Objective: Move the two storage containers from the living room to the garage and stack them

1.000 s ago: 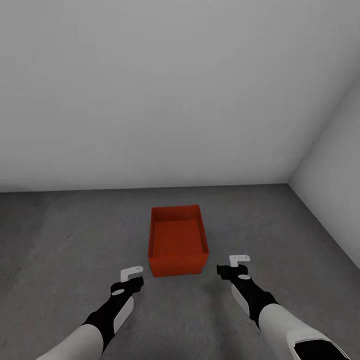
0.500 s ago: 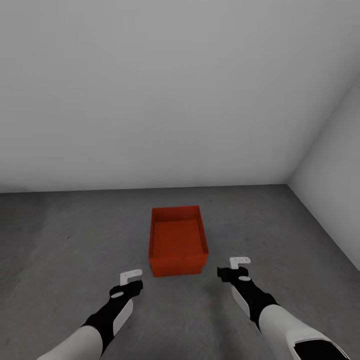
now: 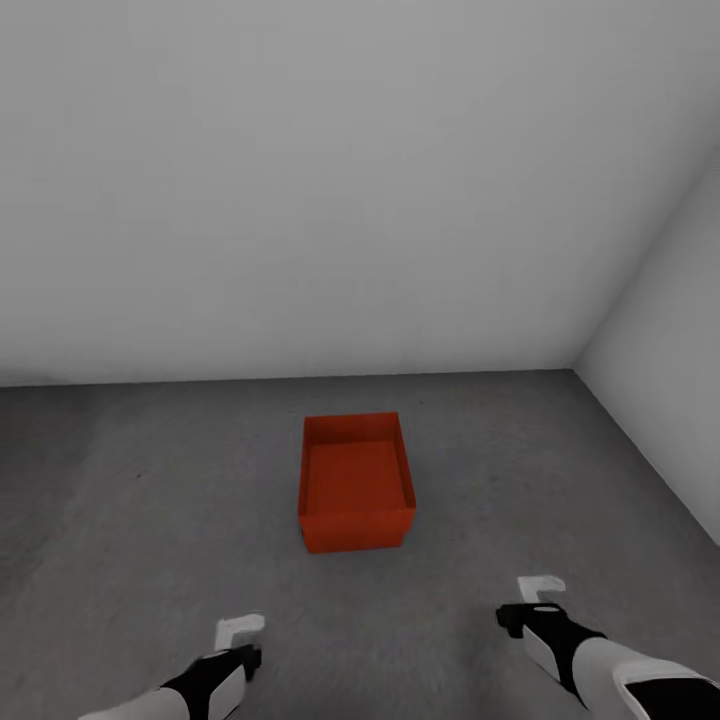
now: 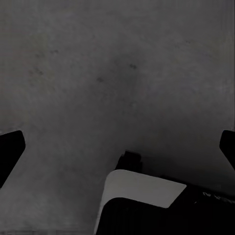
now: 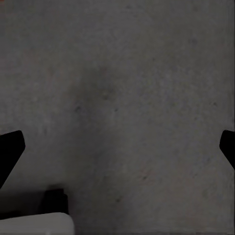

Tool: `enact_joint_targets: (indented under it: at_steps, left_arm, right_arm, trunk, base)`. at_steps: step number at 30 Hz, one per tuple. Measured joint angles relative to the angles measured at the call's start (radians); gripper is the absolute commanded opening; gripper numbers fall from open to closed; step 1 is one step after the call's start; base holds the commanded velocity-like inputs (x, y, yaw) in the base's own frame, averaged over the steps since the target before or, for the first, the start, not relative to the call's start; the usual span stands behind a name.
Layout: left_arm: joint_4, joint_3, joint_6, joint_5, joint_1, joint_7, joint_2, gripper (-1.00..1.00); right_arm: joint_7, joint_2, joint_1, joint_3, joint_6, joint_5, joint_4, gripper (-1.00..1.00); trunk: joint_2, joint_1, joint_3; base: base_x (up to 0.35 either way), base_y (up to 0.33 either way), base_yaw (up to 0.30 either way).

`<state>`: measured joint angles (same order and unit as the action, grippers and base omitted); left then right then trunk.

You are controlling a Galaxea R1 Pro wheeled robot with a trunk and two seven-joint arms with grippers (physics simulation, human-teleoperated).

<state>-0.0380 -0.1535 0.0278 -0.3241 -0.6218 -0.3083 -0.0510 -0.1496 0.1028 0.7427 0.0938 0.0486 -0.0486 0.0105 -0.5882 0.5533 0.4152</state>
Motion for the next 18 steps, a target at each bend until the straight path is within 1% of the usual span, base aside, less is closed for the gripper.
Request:
enact_joint_targets:
  at_steps: [2, 4, 7, 9, 10, 12, 15, 18]
  left_arm:
    - [0.02, 0.0, 0.003, -0.014, 0.002, 0.0, 0.011, 1.0]
    - [0.029, 0.0, 0.004, -0.027, 0.003, 0.0, 0.023, 1.0]
    - [0.035, 0.0, 0.002, -0.043, 0.004, 0.0, 0.035, 1.0]
    - [0.038, 0.0, -0.001, -0.05, 0.012, 0.001, 0.042, 1.0]
    - [0.038, 0.0, -0.001, -0.052, 0.016, 0.001, 0.043, 1.0]
    - [0.039, 0.001, -0.001, -0.055, 0.042, 0.002, 0.045, 1.0]
    - [0.039, 0.001, -0.002, -0.056, 0.077, 0.003, 0.046, 1.0]
    - [0.039, 0.0, -0.003, -0.056, 0.104, 0.003, 0.047, 1.0]
  right_arm:
    - [0.0, 0.011, 0.0, 0.0, -0.001, -0.001, 0.01, 1.0]
    - [0.0, 0.015, -0.017, 0.0, -0.002, -0.001, 0.016, 1.0]
    - [0.0, 0.018, -0.102, -0.001, -0.005, 0.002, 0.019, 1.0]
    - [0.001, 0.015, -0.191, -0.001, -0.015, 0.005, 0.02, 1.0]
    - [0.001, 0.014, -0.208, 0.0, -0.021, 0.005, 0.02, 1.0]
    - [0.001, 0.01, -0.269, -0.001, -0.048, 0.005, 0.02, 1.0]
    - [0.001, 0.008, -0.318, 0.0, -0.072, 0.005, 0.019, 1.0]
    - [0.001, 0.004, -0.348, 0.0, -0.076, 0.003, 0.02, 1.0]
  trunk:
    - [0.014, -0.008, -0.006]
    - [0.028, -0.015, -0.013]
    - [0.049, -0.027, -0.022]
    - [0.063, -0.035, -0.028]
    - [0.07, -0.038, -0.031]
    - [0.084, -0.046, -0.037]
    - [0.105, -0.058, -0.047]
    - [0.126, -0.069, -0.057]
  base:
    - [0.0, 0.0, 0.0]
    - [0.0, 0.0, 0.0]
    - [0.0, 0.0, 0.0]
    - [0.0, 0.0, 0.0]
    - [0.0, 0.0, 0.0]
    - [0.0, 0.0, 0.0]
    - [0.0, 0.0, 0.0]
    - [0.0, 0.0, 0.0]
